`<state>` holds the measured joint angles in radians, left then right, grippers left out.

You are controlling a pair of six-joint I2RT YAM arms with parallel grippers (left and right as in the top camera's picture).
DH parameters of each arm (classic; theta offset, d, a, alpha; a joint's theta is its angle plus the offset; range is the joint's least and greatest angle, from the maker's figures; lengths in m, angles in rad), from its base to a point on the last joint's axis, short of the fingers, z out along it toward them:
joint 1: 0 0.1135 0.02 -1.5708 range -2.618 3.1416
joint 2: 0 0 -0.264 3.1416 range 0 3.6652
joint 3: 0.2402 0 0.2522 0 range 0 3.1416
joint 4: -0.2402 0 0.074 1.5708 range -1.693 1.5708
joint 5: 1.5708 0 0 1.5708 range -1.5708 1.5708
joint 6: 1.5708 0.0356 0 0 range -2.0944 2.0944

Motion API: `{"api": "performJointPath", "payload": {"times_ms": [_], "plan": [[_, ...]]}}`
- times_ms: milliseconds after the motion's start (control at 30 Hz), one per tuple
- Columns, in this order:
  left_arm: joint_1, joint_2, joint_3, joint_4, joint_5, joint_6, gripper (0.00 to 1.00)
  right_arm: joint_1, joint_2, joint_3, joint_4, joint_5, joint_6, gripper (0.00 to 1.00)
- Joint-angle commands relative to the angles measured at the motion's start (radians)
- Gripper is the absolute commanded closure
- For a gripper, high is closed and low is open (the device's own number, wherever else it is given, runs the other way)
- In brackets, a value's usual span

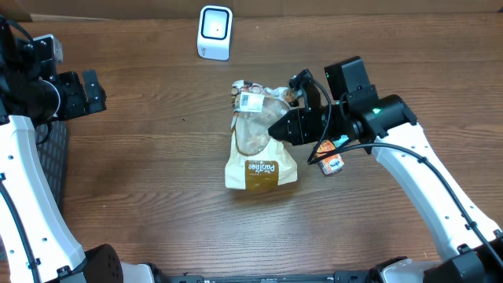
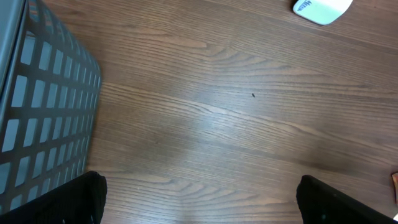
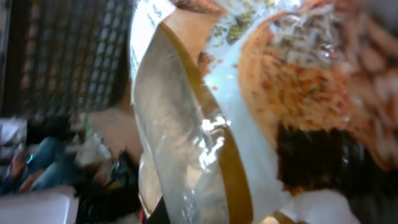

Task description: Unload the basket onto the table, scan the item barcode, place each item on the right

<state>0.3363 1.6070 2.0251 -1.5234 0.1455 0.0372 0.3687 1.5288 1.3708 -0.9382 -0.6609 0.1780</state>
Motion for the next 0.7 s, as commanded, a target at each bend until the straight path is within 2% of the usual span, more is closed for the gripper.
{"api": "performJointPath", "payload": {"times_ms": [0,133,200,333,400,500,567,667], "plan": [[0.003,0.003,0.012,0.002,0.003,0.023,0.0,0.037,0.045,0.29,-0.107,0.275,0.06,0.96],[0.003,0.003,0.012,0.002,0.003,0.023,0.0,0.097,0.266,0.714,-0.274,0.544,-0.007,0.96],[0.003,0.003,0.012,0.002,0.003,0.023,0.0,0.134,0.428,0.921,-0.266,0.777,-0.073,0.96],[0.003,0.003,0.012,0.002,0.003,0.023,0.0,0.178,0.578,0.952,0.016,1.141,-0.282,0.96],[0.003,0.003,0.012,0.002,0.003,0.023,0.0,0.195,0.658,0.952,0.209,1.32,-0.447,0.96],[0.003,0.003,0.012,0.002,0.003,0.023,0.0,0.206,0.769,0.952,0.471,1.451,-0.696,0.96],[0.003,0.003,0.012,0.002,0.003,0.023,0.01,0.206,0.857,0.952,0.653,1.471,-0.872,0.96],[0.003,0.003,0.012,0.002,0.003,0.023,0.0,0.206,0.932,0.951,0.779,1.466,-1.015,0.96]]}}
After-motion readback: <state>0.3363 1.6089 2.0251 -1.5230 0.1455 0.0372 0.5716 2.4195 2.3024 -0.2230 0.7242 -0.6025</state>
